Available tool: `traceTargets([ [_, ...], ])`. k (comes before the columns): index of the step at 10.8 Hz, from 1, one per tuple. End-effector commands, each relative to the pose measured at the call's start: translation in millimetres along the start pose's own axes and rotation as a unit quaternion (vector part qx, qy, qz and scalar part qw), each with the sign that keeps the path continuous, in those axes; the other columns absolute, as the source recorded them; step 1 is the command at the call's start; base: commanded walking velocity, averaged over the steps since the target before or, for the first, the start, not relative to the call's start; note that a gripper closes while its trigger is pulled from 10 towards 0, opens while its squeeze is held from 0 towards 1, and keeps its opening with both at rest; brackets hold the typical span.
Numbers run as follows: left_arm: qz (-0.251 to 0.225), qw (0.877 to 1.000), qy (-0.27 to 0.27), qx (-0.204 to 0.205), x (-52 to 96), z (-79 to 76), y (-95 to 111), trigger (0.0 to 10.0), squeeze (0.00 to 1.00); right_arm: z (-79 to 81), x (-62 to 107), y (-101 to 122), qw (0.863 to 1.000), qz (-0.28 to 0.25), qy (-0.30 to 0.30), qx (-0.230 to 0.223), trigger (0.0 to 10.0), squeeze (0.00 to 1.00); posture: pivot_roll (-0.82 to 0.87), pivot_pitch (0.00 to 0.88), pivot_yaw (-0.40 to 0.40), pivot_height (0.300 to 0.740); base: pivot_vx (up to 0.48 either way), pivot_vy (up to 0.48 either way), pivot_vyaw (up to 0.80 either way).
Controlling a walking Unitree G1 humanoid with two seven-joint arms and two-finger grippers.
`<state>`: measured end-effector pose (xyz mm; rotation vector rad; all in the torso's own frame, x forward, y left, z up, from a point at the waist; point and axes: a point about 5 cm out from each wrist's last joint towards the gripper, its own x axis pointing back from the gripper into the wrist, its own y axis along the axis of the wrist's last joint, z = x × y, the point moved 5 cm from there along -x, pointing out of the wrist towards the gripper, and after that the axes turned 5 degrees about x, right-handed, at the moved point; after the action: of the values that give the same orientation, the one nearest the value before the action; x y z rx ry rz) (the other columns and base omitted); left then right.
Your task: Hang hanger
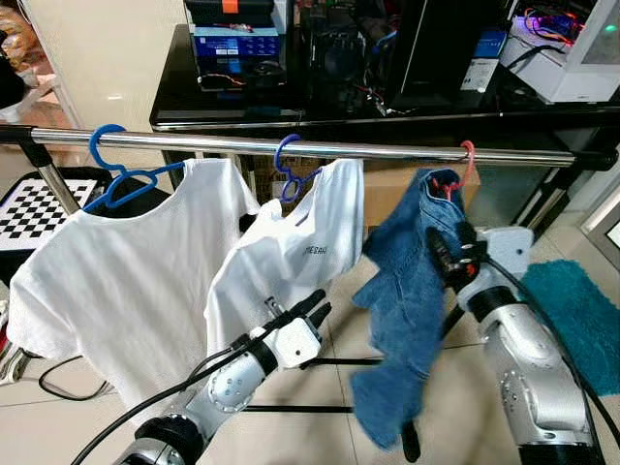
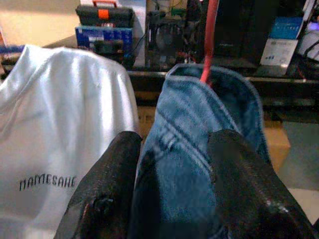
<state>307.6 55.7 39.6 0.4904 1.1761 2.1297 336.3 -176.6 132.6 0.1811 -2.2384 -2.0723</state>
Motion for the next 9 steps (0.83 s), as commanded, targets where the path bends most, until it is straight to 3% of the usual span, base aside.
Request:
traceTargets([
  [1, -0.022, 1.0, -0.011, -0.018, -5.4, -0.3, 9.7, 10.0, 0.0, 2.8, -0.3, -10.6, 0.999, 0.034, -0.006, 0.017, 10.0, 0.0, 0.09, 0.05, -0.03, 0.74, 0.0, 0.0, 0.0],
  [4, -0.028, 0.999, -0.014, -0.02, -6.9, -3.1, 12.8, 10.0, 0.0, -8.0, -1.9, -42.1, 0.99, 0.122, -0.06, 0.037, 10.0, 0.0, 0.09, 0.049, -0.037, 0.74, 0.0, 0.0, 0.0],
  [7, -0.031, 0.999, -0.013, -0.021, -7.9, -4.0, 14.3, 10.0, 0.0, -5.1, -9.8, -42.1, 0.987, 0.138, -0.07, 0.044, 10.0, 0.0, 0.09, 0.05, -0.042, 0.74, 0.0, 0.0, 0.0],
  [8, -0.031, 0.999, -0.013, -0.021, -8.3, -4.1, 14.4, 10.0, 0.0, -3.8, -13.1, -39.9, 0.987, 0.136, -0.072, 0.042, 9.0, 0.0, 0.09, 0.047, -0.043, 0.74, 0.0, 0.0, 0.0],
  [9, -0.031, 0.999, -0.014, -0.021, -8.7, -5.3, 14.9, 10.0, 0.0, -0.2, -16.9, -35.7, 0.988, 0.13, -0.069, 0.044, 4.5, 0.0, 0.1, 0.043, -0.044, 0.74, 0.0, 0.0, 0.0],
])
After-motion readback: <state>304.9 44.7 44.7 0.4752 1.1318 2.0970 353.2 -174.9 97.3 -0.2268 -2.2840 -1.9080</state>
